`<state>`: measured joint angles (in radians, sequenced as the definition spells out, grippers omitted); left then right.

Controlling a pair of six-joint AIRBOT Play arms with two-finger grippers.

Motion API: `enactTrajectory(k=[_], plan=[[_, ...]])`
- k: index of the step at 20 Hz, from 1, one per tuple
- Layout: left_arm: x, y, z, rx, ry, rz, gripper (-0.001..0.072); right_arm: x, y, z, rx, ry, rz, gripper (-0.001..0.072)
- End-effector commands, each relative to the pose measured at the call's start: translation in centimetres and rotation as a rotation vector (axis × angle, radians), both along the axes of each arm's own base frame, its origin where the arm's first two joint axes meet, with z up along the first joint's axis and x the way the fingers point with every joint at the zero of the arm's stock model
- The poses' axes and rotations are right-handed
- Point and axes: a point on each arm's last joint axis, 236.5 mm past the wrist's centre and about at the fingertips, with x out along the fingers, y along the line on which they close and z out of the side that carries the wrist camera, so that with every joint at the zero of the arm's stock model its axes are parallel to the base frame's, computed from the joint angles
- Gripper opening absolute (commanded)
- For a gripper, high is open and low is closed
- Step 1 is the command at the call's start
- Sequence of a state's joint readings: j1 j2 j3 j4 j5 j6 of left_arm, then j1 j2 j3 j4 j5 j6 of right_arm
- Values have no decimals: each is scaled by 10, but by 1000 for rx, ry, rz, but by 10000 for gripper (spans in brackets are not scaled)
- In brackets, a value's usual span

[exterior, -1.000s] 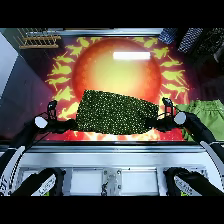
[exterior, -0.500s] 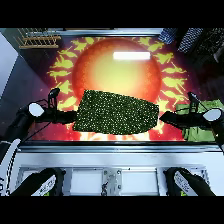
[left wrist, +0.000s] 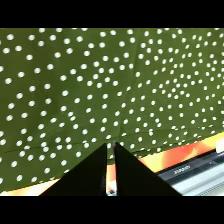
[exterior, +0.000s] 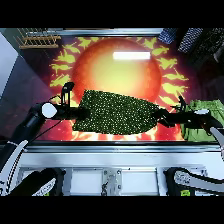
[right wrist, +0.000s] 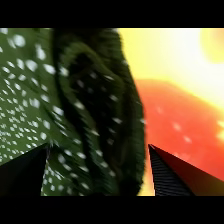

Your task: Fold the clothes and pants, and hang the long-sleeved shirts on hangers.

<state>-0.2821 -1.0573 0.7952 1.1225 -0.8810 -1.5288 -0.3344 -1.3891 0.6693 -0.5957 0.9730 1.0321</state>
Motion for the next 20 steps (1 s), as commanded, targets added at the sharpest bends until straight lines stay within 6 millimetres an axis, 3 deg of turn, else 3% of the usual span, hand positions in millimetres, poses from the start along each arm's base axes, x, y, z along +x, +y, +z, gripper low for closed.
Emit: enactTrajectory(k=[1,5,6,8,11,14,16,20], plan=[[3,-13,5,-14,-36,-7,43,9,19,-15,2,-6,6,687],[5,-13,6,-15,-42,-5,41,8,26,-14,2,-10,28,76],[7,-14,5,-19,-45,3,2,8,25,-11,3,-13,33,7],[8,-25,2,-64,-17,31,2,6,14,-2,-18,-5,54,7],[6,-54,-19,-114,39,28,2,-2,-29,21,-167,57,106,6],[10,-94,-40,-113,70,-25,2,-4,-60,64,-304,100,182,6],[20,-128,-48,-107,78,-85,2,4,-58,99,-326,76,218,6],[36,-197,-69,-106,80,-186,2,18,-23,157,-337,19,302,7]])
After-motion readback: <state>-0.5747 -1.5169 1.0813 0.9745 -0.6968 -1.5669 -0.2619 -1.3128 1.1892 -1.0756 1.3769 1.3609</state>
